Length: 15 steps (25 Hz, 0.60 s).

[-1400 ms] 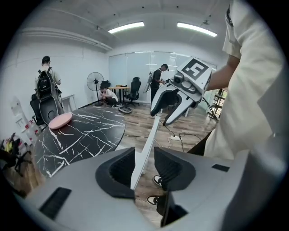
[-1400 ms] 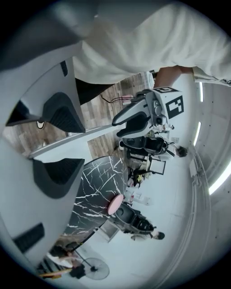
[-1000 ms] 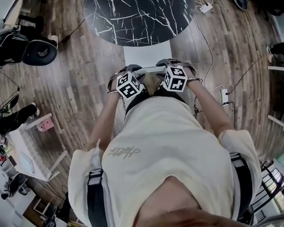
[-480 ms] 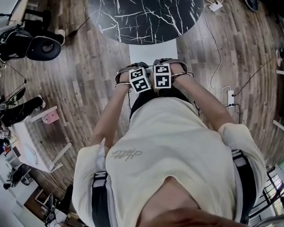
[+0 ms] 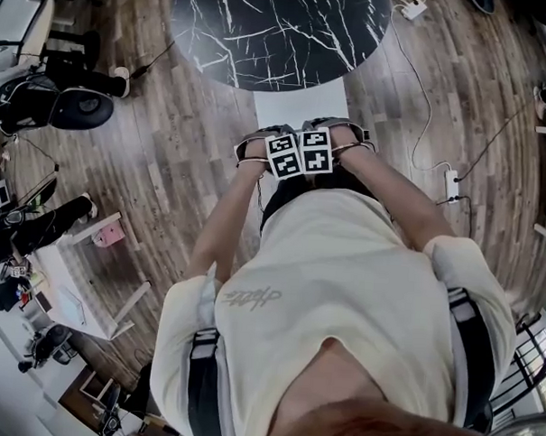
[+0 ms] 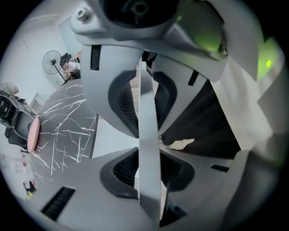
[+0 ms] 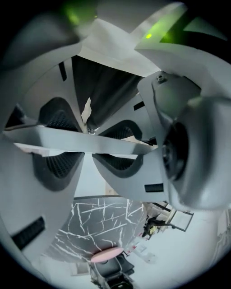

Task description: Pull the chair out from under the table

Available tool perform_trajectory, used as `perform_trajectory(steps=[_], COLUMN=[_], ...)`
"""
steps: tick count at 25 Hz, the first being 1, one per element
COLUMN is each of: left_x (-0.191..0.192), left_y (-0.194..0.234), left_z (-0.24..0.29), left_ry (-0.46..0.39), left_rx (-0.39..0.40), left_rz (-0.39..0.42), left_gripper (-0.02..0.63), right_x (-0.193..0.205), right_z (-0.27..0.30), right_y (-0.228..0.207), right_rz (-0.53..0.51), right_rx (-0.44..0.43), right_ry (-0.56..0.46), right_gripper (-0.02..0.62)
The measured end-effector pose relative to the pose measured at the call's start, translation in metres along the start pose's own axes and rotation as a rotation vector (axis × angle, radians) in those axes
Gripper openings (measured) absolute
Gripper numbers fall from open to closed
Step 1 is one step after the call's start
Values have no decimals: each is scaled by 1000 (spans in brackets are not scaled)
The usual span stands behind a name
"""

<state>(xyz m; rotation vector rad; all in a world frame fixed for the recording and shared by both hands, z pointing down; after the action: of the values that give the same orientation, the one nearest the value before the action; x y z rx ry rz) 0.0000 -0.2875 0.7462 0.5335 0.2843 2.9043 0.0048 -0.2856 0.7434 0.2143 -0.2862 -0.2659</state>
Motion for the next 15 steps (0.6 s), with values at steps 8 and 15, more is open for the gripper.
perform_trajectory(steps=[8,15], left_x=[3,2], left_y=[0,1], left_z=[3,3], left_ry=[1,-1], left_rx=[35,44], left_rz=[0,-13], left_gripper=[91,91], right_x=[-1,2], right_z=[2,2], right_y=[2,1], right_rz=[63,73], right_rx=[-4,-21], right_ry=[-8,1], right_gripper=[86,87])
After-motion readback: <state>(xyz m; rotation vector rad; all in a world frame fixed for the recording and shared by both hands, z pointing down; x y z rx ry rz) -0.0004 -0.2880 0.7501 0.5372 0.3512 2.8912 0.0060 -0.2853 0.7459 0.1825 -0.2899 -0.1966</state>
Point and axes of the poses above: the fingertips, and each gripper's own axes: z forward along the fingers, y to its left, x out of its underside, the point moved 2 cm from there along -z, backward along the fingers, and after that the axes turned 14 degrees about x, right-handed, at the moved point
